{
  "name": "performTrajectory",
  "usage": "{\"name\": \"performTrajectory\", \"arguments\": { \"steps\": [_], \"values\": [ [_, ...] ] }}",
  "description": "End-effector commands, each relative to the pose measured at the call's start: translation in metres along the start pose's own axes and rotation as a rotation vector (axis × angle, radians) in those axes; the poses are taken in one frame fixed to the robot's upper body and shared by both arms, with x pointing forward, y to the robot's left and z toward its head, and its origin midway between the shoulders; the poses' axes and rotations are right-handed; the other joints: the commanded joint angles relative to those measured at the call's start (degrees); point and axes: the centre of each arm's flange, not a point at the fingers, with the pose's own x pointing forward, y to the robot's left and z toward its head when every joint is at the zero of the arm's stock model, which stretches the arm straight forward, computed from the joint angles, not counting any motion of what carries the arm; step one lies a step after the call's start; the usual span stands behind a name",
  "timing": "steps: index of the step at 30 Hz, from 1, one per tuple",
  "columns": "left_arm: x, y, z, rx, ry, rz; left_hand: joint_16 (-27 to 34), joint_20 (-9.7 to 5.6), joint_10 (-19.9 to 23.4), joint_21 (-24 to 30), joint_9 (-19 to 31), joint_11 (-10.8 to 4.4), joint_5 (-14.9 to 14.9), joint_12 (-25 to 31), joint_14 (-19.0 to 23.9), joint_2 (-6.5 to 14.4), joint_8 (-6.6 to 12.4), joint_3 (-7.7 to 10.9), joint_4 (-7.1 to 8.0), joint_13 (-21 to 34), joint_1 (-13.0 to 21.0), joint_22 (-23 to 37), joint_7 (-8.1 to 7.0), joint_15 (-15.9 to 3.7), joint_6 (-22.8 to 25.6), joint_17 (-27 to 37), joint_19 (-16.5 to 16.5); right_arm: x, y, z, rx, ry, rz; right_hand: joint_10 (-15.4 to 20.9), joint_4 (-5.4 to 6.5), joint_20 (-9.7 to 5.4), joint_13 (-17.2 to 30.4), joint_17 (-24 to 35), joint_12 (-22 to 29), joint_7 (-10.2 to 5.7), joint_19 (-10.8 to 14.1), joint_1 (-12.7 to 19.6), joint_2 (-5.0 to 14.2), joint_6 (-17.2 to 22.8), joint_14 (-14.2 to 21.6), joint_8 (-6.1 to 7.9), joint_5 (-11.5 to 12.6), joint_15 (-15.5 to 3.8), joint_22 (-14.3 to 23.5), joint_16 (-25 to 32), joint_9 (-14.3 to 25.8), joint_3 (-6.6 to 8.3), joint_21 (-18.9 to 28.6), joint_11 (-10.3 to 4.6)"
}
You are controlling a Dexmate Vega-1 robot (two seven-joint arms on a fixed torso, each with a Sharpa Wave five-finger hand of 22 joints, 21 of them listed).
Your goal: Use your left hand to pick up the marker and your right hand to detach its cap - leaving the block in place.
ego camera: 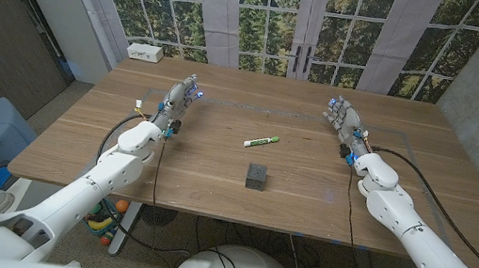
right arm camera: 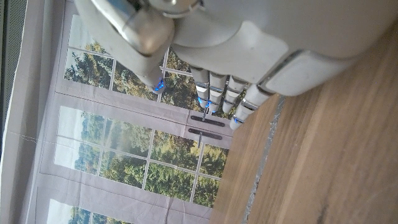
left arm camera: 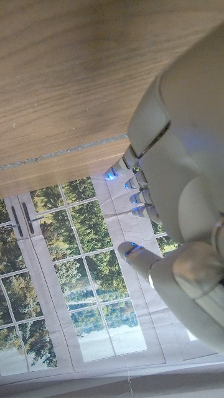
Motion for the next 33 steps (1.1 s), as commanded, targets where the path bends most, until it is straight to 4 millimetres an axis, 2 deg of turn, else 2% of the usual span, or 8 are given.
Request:
{"name": "performTrajectory", "arguments": {
  "steps": [1,8,10,12,16,20,23,33],
  "values": [
    [0.002,0.001,0.004,0.028,-0.006,-0.005,0.44,-1.39,-0.12,0.26,0.08,-0.26,0.38,0.45,-0.51,2.55,0.45,0.32,-0.07,0.16,0.53,0.25,-0.15,-1.45,-0.47,0.03,0.13,0.003,0.002,-0.003,0.000,0.000,0.002,0.32,-0.17,-2.04,0.27,0.14,0.31,-0.11,0.57,0.34,1.57,0.31,0.33,0.41,0.34,-1.98,0.20,0.21,0.11,0.29,0.24,-0.06],
    [0.004,-0.002,0.008,0.074,-0.017,-0.005,0.52,-1.28,0.53,0.21,0.07,-0.36,0.20,0.76,-0.21,1.91,0.74,0.05,-0.58,0.14,0.59,0.23,-0.68,-1.76,0.15,-0.11,0.55,0.003,0.003,-0.001,-0.006,-0.005,-0.002,0.33,-0.46,-1.88,0.24,0.00,0.36,-0.06,0.59,0.51,1.31,0.29,0.46,0.46,0.34,-1.61,0.20,0.17,0.10,0.38,0.09,0.06],
    [0.005,-0.003,0.012,0.107,-0.025,-0.009,0.64,-0.25,0.91,0.24,0.06,-0.94,-0.18,0.88,0.66,0.39,0.96,-0.73,-1.97,0.09,0.62,0.19,-1.55,-1.76,0.88,-0.35,1.50,0.002,0.002,0.000,-0.008,-0.004,-0.004,0.50,-0.79,-1.19,0.23,-0.14,0.46,0.02,0.73,0.67,1.08,0.29,0.88,0.51,0.31,-1.17,0.20,0.26,0.10,0.39,0.04,0.36],
    [0.006,-0.005,0.016,0.152,-0.032,-0.013,0.76,0.98,1.44,0.23,0.07,-1.01,-0.49,1.02,2.01,-0.75,1.15,-1.46,-3.79,0.08,0.81,0.19,-3.63,-1.31,1.91,-0.46,2.60,0.000,0.002,0.000,-0.005,-0.004,-0.008,0.63,-0.93,-0.98,0.22,-0.20,0.53,0.04,0.93,0.69,0.91,0.31,1.16,0.54,0.26,-0.77,0.21,0.33,0.09,0.33,0.05,0.55],
    [0.008,-0.009,0.023,0.234,-0.036,-0.020,0.90,2.45,2.36,0.05,0.06,-0.63,-0.72,1.24,3.63,-2.11,1.22,-2.45,-5.75,0.10,0.76,0.24,-4.78,-0.70,3.14,-0.44,3.47,-0.002,0.001,-0.001,-0.008,-0.005,-0.010,0.74,-1.07,-0.74,0.22,-0.25,0.58,0.15,1.11,0.70,0.78,0.46,1.46,0.62,0.22,-0.56,0.21,0.42,0.10,0.28,0.04,0.68],
    [0.008,-0.013,0.031,0.313,-0.048,-0.009,1.16,4.52,3.52,0.05,0.14,0.04,-0.80,1.50,5.57,-2.74,1.44,-3.12,-7.27,0.14,0.69,0.35,-4.62,0.93,4.69,-0.36,4.54,-0.004,0.001,-0.002,-0.007,-0.006,-0.013,0.77,-1.22,-0.55,0.21,-0.30,0.60,0.29,1.29,0.73,0.71,0.57,1.56,0.67,0.18,-0.59,0.22,0.43,0.10,0.25,0.04,0.77],
    [0.008,-0.016,0.036,0.361,-0.058,-0.006,1.39,5.44,4.36,0.02,0.18,0.12,-0.81,1.69,6.99,-2.90,1.49,-3.33,-8.01,0.16,0.69,0.42,-4.57,1.38,5.40,-0.32,4.96,-0.005,0.001,-0.002,-0.001,-0.005,-0.018,0.78,-1.27,-0.52,0.21,-0.31,0.61,0.32,1.31,0.74,0.69,0.64,1.64,0.71,0.17,-0.52,0.22,0.45,0.10,0.24,0.02,0.77],
    [0.006,-0.030,0.056,0.518,-0.095,-0.018,1.62,6.00,5.84,-0.34,0.22,0.36,-0.85,2.00,9.13,-3.25,1.54,-3.59,-9.24,0.21,0.78,0.50,-4.43,1.58,6.48,-0.24,4.91,-0.004,0.000,-0.002,0.000,-0.012,-0.010,0.93,-1.46,-0.49,0.20,-0.37,0.68,0.32,1.37,0.77,0.71,0.82,1.80,0.79,0.12,-0.55,0.23,0.47,0.10,0.21,-0.08,0.81]
  ]
}}
